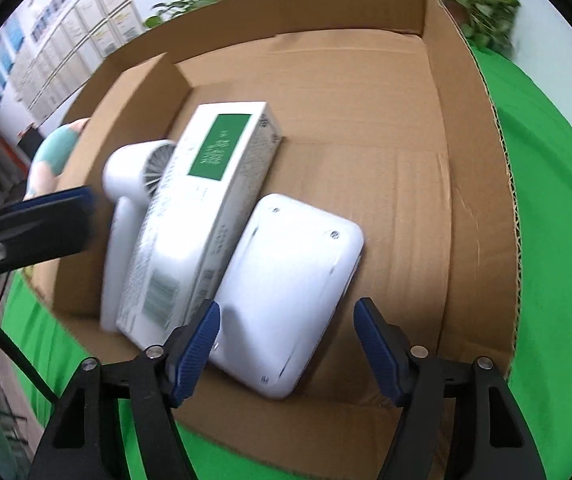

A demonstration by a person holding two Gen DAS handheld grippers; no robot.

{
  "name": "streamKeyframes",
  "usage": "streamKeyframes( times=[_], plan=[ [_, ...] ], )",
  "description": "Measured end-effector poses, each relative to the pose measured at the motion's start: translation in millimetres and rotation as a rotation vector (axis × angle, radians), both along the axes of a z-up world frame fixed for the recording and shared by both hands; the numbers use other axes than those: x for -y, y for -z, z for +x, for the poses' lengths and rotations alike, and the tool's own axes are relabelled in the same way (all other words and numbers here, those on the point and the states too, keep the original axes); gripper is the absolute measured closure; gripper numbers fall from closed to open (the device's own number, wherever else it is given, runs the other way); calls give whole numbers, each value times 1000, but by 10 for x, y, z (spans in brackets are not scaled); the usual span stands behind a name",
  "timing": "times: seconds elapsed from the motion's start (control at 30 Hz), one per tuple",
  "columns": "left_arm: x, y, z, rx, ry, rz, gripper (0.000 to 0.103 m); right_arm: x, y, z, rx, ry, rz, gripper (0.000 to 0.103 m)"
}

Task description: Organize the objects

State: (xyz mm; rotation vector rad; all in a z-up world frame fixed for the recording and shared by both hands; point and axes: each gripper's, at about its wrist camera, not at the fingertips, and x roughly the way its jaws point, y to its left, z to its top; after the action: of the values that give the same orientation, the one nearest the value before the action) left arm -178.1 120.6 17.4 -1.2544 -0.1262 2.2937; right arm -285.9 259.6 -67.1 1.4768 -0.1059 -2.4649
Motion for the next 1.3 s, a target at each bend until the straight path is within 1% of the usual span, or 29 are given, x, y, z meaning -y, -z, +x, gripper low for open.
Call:
streamKeyframes(
  times=[0.03, 0.13, 0.2, 0.23, 0.4, 0.53, 0.6, 0.67, 0.73, 0.77, 0.8, 0.83, 0.87, 0.9, 0.97, 1.03, 1.13, 1.2, 1.3],
  plan=[
    [77, -62, -151, 0, -8, 0, 63, 3, 17, -28, -1, 9, 0, 40],
    [253, -95, -153, -7, -36, -2, 63, -1, 22, -70, -26, 12, -14, 44],
    [420, -79, -26, -17, -46, -12, 63, 44, 0, -101, -47, -7, 0, 48],
    [465, -75, 10, -20, -51, -13, 63, 70, -5, -123, -54, -21, 4, 49],
    [606, -86, 61, -28, -63, -3, 63, 172, -33, -205, -74, -44, 39, 44],
    [552, -39, -3, -59, -66, -6, 63, 205, -20, -255, -62, -48, 48, 39],
    [566, -52, 28, -84, -67, -21, 63, 232, -7, -281, -59, -40, 53, 38],
    [553, -43, 58, -119, -73, -53, 63, 230, -9, -280, -50, -25, 57, 37],
    [561, -56, 139, -170, -91, -92, 63, 233, -36, -243, -55, -3, 81, 29],
    [575, -67, 188, -197, -101, -108, 58, 235, -86, -194, -87, 19, 109, 21],
    [595, -71, 247, -230, -122, -128, 53, 236, -173, -105, -147, 52, 146, 14],
    [626, -82, 305, -255, -141, -136, 43, 238, -297, 33, -226, 88, 176, 10],
    [666, -97, 379, -283, -162, -135, 36, 241, -382, 149, -277, 110, 177, 0],
    [717, -108, 470, -314, -187, -129, 33, 253, -477, 309, -332, 129, 164, 0],
    [766, -86, 583, -351, -228, -130, 25, 313, -575, 571, -393, 128, 134, 0],
    [805, -31, 701, -389, -269, -144, 24, 432, -574, 801, -433, 121, 110, 0],
    [825, 105, 789, -403, -327, -178, 24, 493, -477, 1072, -475, 153, 92, 0],
    [836, 197, 793, -405, -364, -188, 24, 544, -370, 1148, -493, 188, 109, 0],
    [832, 332, 748, -410, -422, -228, 23, 566, -223, 1175, -489, 215, 128, 0]
  ],
)
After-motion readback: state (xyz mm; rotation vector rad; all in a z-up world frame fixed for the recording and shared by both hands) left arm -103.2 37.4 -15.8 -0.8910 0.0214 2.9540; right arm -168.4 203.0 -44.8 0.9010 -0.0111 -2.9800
